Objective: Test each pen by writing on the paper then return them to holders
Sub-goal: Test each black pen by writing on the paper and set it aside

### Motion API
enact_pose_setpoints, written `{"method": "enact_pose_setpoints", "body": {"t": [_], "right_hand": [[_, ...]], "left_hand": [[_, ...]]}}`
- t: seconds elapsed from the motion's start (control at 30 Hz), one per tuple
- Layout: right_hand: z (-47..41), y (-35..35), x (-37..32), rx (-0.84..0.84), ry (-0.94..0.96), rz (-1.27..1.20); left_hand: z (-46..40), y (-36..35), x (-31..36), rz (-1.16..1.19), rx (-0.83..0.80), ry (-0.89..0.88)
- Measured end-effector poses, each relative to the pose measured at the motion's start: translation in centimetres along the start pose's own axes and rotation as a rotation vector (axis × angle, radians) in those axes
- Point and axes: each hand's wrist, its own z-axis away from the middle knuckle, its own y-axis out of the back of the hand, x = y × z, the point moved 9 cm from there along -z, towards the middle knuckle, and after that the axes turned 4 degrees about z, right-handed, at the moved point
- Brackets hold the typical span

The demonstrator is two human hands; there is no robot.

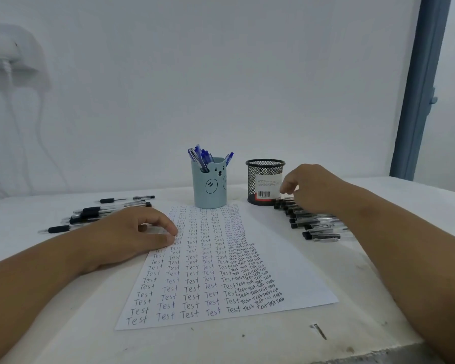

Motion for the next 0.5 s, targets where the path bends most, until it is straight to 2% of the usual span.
{"method": "enact_pose_setpoints", "body": {"t": [0.13, 0.33, 0.4, 0.5], "right_hand": [[0.3, -0.3, -3.9, 0.092, 0.143, -0.063], [3.5, -2.6, -11.1, 0.025, 0.477, -0.123], [4.4, -3.4, -12.1, -0.016, 0.518, -0.145], [5.3, -4.3, -13.0, -0.094, 0.571, -0.131]], "left_hand": [[0.0, -0.1, 0.0, -0.004, -0.001, 0.001], [0.1, 0.2, 0.3, 0.019, 0.033, -0.021], [0.1, 0.9, 0.4, 0.044, 0.091, -0.046], [-0.1, 3.5, 0.7, 0.052, 0.286, -0.131]]}}
